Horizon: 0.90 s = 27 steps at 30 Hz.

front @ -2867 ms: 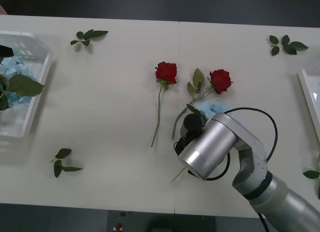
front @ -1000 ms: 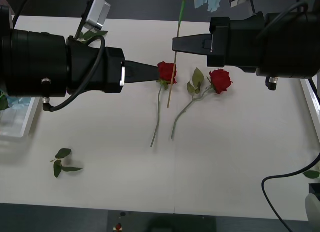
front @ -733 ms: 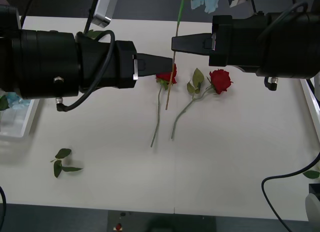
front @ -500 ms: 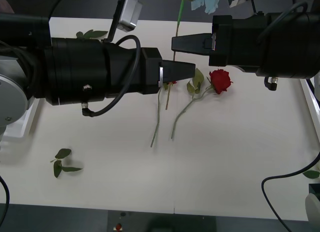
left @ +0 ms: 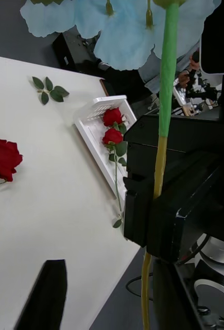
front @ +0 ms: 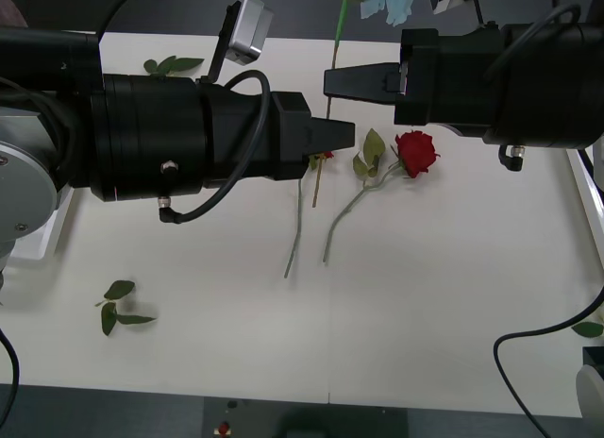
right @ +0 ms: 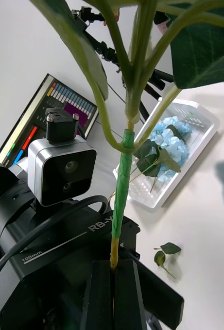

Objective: Put the red flowers into the right box and the blue flowers into the left box

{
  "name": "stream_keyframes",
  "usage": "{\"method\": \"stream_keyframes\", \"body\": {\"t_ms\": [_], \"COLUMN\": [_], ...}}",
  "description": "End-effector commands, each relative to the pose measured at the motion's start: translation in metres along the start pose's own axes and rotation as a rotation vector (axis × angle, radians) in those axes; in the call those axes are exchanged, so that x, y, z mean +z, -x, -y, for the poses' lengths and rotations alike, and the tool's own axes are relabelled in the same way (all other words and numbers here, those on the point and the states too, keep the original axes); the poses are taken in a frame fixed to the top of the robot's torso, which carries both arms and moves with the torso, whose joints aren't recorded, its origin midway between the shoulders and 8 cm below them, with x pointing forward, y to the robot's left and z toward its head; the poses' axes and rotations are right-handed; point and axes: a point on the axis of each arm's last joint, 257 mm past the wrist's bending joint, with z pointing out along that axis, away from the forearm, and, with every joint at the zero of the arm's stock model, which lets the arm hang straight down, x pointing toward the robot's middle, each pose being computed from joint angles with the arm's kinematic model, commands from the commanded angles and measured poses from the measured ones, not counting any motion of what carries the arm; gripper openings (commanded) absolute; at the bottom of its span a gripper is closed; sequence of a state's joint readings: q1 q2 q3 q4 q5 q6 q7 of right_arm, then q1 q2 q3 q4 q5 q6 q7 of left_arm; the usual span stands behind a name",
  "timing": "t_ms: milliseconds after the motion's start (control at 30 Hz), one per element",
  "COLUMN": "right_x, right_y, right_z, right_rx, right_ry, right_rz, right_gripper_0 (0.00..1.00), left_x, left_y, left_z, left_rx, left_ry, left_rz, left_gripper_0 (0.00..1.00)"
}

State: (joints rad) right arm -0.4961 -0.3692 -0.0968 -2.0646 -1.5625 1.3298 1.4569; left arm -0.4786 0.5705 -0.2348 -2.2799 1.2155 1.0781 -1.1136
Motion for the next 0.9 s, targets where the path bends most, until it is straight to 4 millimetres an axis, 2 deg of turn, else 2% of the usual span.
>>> {"method": "stream_keyframes", "body": {"t_ms": [33, 333, 400, 433, 467, 733, 900], "right_x": [0.006, 0.006, 0.006, 0.006, 0.006, 0.006, 0.006], "right_y": [0.005, 0.005, 0.005, 0.005, 0.005, 0.005, 0.005], "right_z": [-0.016, -0.016, -0.016, -0.016, -0.016, -0.016, -0.016], "right_rx": [-0.076, -0.076, -0.076, -0.076, -0.076, -0.076, -0.076], "right_ry": [0.037, 0.037, 0.037, 0.037, 0.037, 0.037, 0.037], "right_rz": [0.013, 0.013, 0.013, 0.013, 0.013, 0.013, 0.013], "right_gripper_0": [0.0, 0.01, 0.42, 0.8, 1.0, 1.0, 1.0], "left_x": [0.0, -0.001, -0.001, -0.001, -0.002, -0.005, -0.023], "left_y": [0.006, 0.006, 0.007, 0.007, 0.007, 0.012, 0.035], "left_z": [0.018, 0.016, 0.015, 0.015, 0.015, 0.011, -0.005], "left_rx": [0.008, -0.005, -0.004, -0.003, -0.002, -0.008, -0.012], "left_ry": [-0.021, -0.009, -0.007, -0.007, -0.004, 0.008, 0.055], "left_rz": [-0.006, -0.012, -0.009, -0.011, -0.01, -0.002, 0.049], "left_gripper_0": [0.0, 0.0, 0.0, 0.0, 0.0, 0.0, 0.0]}}
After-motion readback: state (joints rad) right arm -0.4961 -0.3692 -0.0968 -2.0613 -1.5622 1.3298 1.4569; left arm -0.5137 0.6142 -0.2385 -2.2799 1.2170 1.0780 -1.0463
